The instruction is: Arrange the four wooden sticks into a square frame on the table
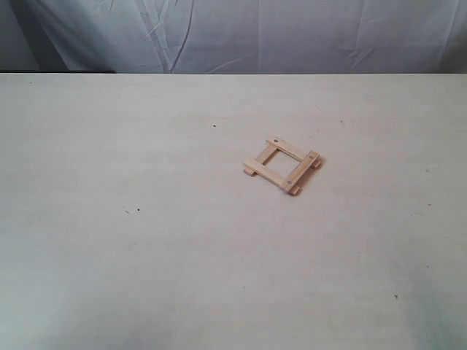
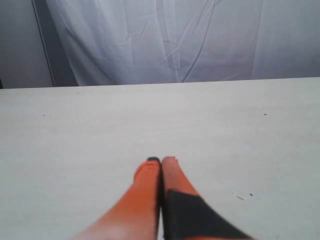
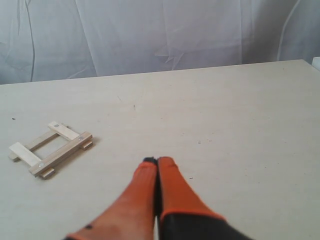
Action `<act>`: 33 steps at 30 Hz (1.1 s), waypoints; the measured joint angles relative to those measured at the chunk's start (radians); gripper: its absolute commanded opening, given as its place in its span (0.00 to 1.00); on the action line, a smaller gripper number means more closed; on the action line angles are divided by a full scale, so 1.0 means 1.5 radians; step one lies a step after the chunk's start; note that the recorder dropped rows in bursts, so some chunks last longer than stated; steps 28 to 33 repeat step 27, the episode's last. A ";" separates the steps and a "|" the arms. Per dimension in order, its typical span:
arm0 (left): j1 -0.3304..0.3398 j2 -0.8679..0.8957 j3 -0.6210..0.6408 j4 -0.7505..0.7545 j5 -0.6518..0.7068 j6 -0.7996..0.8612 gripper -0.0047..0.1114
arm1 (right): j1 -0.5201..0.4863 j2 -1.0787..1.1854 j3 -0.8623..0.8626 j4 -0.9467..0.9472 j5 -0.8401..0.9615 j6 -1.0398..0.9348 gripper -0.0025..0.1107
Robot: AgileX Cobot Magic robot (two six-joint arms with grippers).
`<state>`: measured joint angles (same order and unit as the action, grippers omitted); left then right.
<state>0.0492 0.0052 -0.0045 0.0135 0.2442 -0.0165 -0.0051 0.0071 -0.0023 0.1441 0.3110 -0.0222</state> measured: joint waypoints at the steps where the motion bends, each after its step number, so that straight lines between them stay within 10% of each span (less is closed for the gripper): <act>1: 0.000 0.000 0.000 0.000 0.000 0.000 0.04 | 0.000 0.000 0.000 0.000 0.000 0.000 0.01; 33: 0.000 0.000 0.000 0.001 0.000 0.002 0.04 | 0.000 0.000 0.000 0.012 0.000 0.000 0.01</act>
